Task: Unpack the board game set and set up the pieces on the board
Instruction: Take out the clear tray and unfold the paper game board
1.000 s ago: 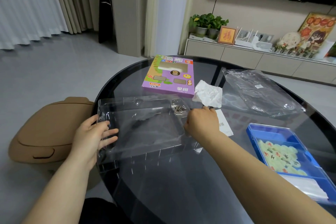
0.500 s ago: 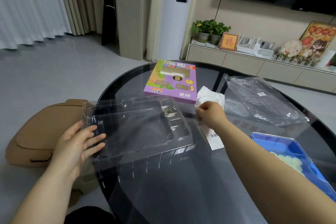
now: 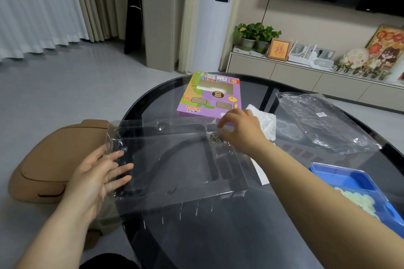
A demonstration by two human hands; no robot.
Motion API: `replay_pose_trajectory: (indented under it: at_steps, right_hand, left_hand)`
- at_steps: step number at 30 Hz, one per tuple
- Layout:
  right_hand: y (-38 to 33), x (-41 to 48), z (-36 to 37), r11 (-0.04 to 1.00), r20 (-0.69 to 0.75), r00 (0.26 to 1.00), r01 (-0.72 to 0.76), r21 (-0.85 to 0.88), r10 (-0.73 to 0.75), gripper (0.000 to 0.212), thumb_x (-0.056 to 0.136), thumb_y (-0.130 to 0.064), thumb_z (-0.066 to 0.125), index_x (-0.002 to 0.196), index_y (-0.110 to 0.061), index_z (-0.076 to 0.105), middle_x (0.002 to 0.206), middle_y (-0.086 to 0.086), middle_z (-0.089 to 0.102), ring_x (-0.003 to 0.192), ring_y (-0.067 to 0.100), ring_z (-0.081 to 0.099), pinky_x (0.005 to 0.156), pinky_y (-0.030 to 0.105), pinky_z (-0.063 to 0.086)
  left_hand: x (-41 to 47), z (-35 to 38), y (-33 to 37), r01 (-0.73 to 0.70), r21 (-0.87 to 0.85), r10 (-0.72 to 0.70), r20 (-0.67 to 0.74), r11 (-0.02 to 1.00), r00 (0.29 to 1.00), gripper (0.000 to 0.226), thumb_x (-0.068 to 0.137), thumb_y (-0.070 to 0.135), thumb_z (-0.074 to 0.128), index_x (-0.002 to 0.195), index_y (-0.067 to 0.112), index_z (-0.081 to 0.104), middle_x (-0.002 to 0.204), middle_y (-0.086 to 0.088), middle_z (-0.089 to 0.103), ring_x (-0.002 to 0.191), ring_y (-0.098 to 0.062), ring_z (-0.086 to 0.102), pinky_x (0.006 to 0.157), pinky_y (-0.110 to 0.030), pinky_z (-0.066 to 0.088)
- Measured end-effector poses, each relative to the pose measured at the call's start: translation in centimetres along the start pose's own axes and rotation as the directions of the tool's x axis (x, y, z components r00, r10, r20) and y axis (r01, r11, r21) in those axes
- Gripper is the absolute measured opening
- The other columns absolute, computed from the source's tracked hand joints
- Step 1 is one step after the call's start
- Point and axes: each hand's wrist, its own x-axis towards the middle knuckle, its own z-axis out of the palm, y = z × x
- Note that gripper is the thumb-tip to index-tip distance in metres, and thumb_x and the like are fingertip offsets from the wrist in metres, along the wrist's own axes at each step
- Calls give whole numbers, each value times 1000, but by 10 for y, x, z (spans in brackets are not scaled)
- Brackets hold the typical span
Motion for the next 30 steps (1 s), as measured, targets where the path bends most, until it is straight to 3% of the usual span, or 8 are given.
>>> replay_pose_trajectory:
  at_steps: [2,5,9,15,20,23,27,30]
  right_hand:
    - [-9,1,1,974,136,988,101,-204,-74,25,87,-29,55,109,-24,64,128,0,48,121,25,34,96,32,28]
    - [-13,2,9,905,262,965,119,-407,-9,30,85,-28,55,114,-24,62,124,5,48,118,27,33,95,34,28]
    - [-11,6,14,892,361,929,92,-442,83,35,79,-29,61,114,-25,60,122,5,47,119,27,31,98,35,27]
    - [-10,9,12,890,407,912,152,-429,40,33,81,-24,60,114,-22,60,125,7,44,119,28,32,98,34,28]
    - [0,9,8,966,296,955,105,-235,-31,23,81,-22,62,103,-21,67,121,5,49,121,25,33,90,30,30]
    - [7,9,5,999,142,989,35,26,-38,7,78,-18,66,81,-13,70,104,6,59,107,28,45,80,29,38]
    - [15,-3,-11,828,41,981,-185,529,192,28,82,-9,63,58,-20,52,72,0,54,54,9,50,50,19,42]
    - [29,-15,-21,780,-11,958,-228,582,287,29,83,-5,59,58,-18,50,61,-4,53,54,7,46,48,14,37]
  left_hand:
    - [0,0,-1,6,16,-6,15,1000,1000,54,90,-9,33,140,12,29,114,-10,53,79,-24,58,47,-20,54]
    - [0,1,-3,6,41,-7,25,999,1000,51,91,-9,33,137,11,35,108,-7,56,74,-24,61,47,-19,54]
    - [1,1,-4,6,77,-8,28,997,1000,49,91,-10,34,135,11,38,97,0,58,54,-9,66,48,-19,54]
    - [3,4,-4,34,65,-35,6,997,999,46,93,-6,35,137,7,35,105,-11,57,49,-9,65,45,-19,53]
    - [4,3,-3,45,63,-45,9,997,999,48,93,-6,34,139,8,32,114,-13,52,71,-23,61,46,-19,53]
    - [3,3,-2,39,40,-39,6,998,999,49,93,-6,34,139,9,30,106,-12,56,72,-24,61,47,-20,53]
    - [0,6,0,19,-12,-19,-17,1000,1000,52,91,-7,35,140,9,28,93,-4,58,50,-11,66,47,-21,53]
    - [-2,3,3,-5,-79,1,-54,997,999,53,90,-7,35,139,10,28,92,-4,57,48,-10,65,46,-21,54]
